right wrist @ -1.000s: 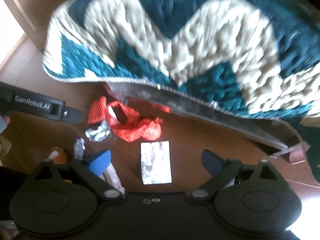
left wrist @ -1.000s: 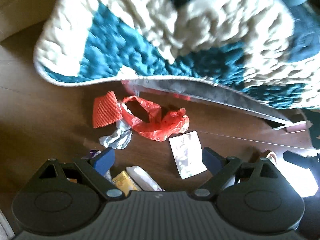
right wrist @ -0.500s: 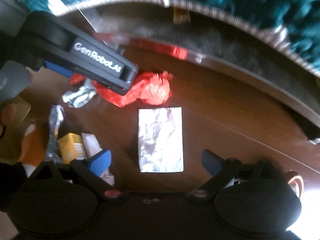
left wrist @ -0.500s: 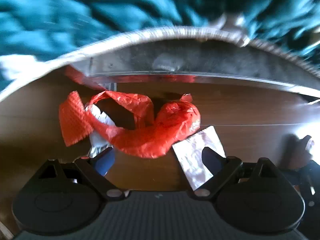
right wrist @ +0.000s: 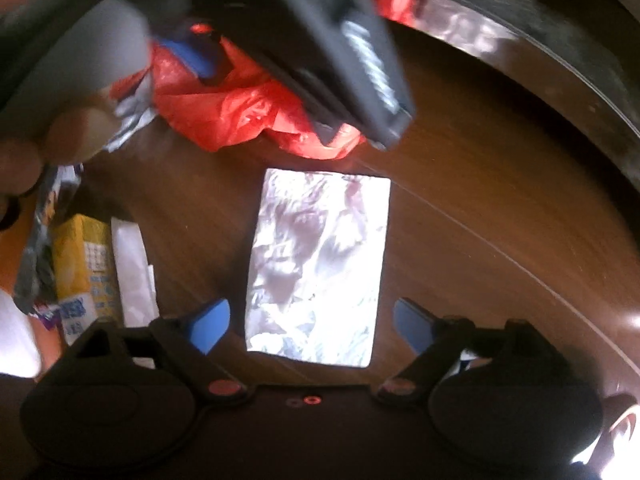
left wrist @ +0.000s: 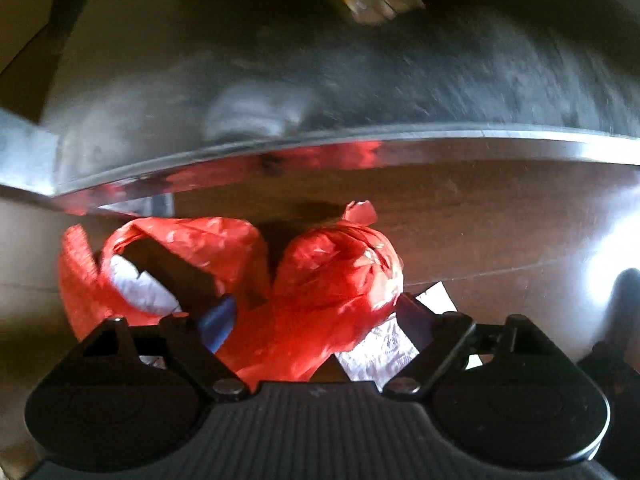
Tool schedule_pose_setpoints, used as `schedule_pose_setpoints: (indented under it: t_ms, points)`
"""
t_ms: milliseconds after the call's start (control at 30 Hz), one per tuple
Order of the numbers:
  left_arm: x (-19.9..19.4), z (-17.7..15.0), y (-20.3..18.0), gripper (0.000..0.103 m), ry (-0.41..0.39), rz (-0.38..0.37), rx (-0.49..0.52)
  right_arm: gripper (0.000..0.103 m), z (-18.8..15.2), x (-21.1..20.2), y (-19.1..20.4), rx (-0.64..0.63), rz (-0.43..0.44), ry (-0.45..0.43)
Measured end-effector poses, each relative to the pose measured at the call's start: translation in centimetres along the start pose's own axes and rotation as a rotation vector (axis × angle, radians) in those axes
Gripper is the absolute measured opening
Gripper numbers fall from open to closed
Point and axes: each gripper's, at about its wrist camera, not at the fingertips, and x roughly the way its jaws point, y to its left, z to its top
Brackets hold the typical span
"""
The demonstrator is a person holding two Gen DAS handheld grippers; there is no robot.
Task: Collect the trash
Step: 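Grasp the red plastic bag with the left tool while the right tool grasps a white tissue sheet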
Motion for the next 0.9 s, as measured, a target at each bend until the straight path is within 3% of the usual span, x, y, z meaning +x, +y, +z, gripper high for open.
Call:
schedule_pose_setpoints:
  t_ms: [133, 300, 367, 600, 700, 767, 900]
  points:
    - [1.2, -0.1, -0.3, 0.075, 0.022, -0.014, 0.015, 0.083, 0.3, 0.8, 0.8, -0.040, -0.019, 0.000]
    - [2.0, 0.1, -0.3, 0.073, 0.038, -0.028, 0.002, 0.074, 0.3, 1.7, 1.5, -0.078, -0.047, 0.017]
    - [2.3, 0.2, -0.1, 0.070, 0.051, -0.042, -0.009, 0.061, 0.4, 2.1, 1.5, -0.073, -0.050, 0.035]
    - [2.4, -0.1, 0.0, 0.064, 0.040, -0.036, -0.035, 0.047, 0.3, 2.3, 2.1, -0.108, -0.101, 0.024]
    - [2.1, -0.3, 0.2, 0.061, 0.041, -0.037, -0.055, 0.030, 0.3, 2.2, 2.1, -0.114, -0.121, 0.025]
    - [1.4, -0.5, 0.4, 0.059, 0.040, -0.044, -0.060, 0.011, 0.5, 2.2, 2.1, -0.092, -0.113, 0.035]
    - [0.1, -1.0, 0.8, 0.057, 0.035, -0.052, -0.091, 0.006, 0.5, 1.7, 1.4, -0.032, -0.128, 0.053]
